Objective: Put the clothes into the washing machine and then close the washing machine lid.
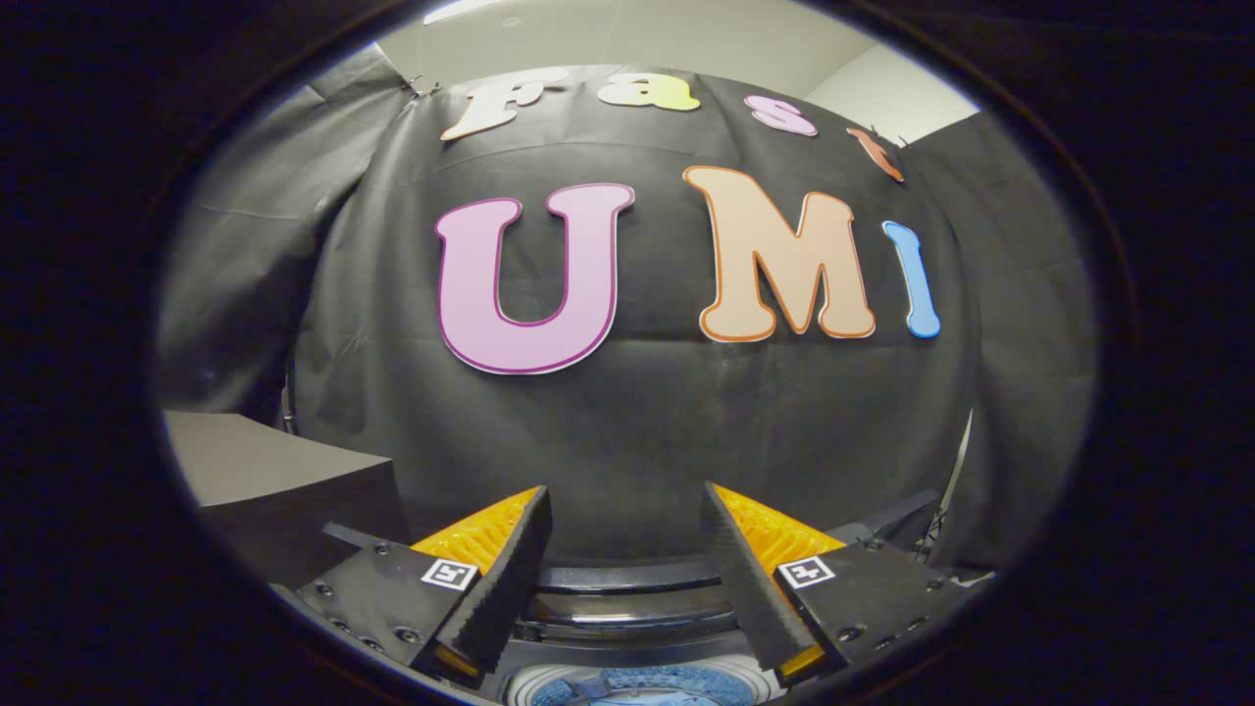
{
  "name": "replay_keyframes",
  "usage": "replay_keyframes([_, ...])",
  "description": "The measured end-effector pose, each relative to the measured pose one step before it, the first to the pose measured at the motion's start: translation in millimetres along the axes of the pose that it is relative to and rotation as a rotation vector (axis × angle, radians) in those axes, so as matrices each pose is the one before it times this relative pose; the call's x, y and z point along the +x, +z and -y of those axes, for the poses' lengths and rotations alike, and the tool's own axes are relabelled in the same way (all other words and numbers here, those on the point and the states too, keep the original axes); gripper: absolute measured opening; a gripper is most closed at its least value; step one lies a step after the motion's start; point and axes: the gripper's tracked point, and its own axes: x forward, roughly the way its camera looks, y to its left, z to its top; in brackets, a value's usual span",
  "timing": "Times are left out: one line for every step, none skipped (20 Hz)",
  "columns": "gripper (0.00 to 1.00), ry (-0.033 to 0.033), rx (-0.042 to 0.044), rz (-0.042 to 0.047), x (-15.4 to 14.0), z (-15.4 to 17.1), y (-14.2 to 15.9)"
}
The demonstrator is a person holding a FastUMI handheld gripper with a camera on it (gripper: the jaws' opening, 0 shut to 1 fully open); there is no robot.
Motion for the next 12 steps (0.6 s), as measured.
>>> replay_keyframes([0.95, -0.00427, 0.00287, -0.00392, -0.34, 0.36, -0.73])
replay_keyframes([0.95, -0.00745, -0.00051, -0.00997, 0.51, 0.35, -1.15])
replay_keyframes([0.95, -0.00198, -0.00766, -0.00287, -1.37, -1.0, 0.0])
replay_keyframes([0.95, -0.00084, 0.00134, -0.00525, -2.0, 0.2, -0.37])
replay_keyframes([0.95, 0.00026, 0.00364, -0.00443, -0.59, 0.66, -1.46])
replay_keyframes([0.95, 0.00168, -0.00164, -0.00616, -0.86, -0.36, -0.14])
replay_keyframes([0.96, -0.00034, -0.00225, -0.00518, -1.56, -0.04, -0.23])
replay_keyframes([0.96, -0.00287, -0.00026, -0.00866, -1.07, 0.78, -1.51])
replay_keyframes([0.96, -0.00029, -0.0034, -0.00344, -2.02, -0.01, -0.81])
replay_keyframes([0.96, 0.00306, -0.00282, -0.00538, -2.1, -0.34, -0.59])
replay_keyframes([0.96, 0.00506, 0.0, -0.00273, -2.01, 0.22, -1.8])
replay_keyframes([0.96, 0.0055, 0.00032, -0.00428, -3.15, -0.15, -0.46])
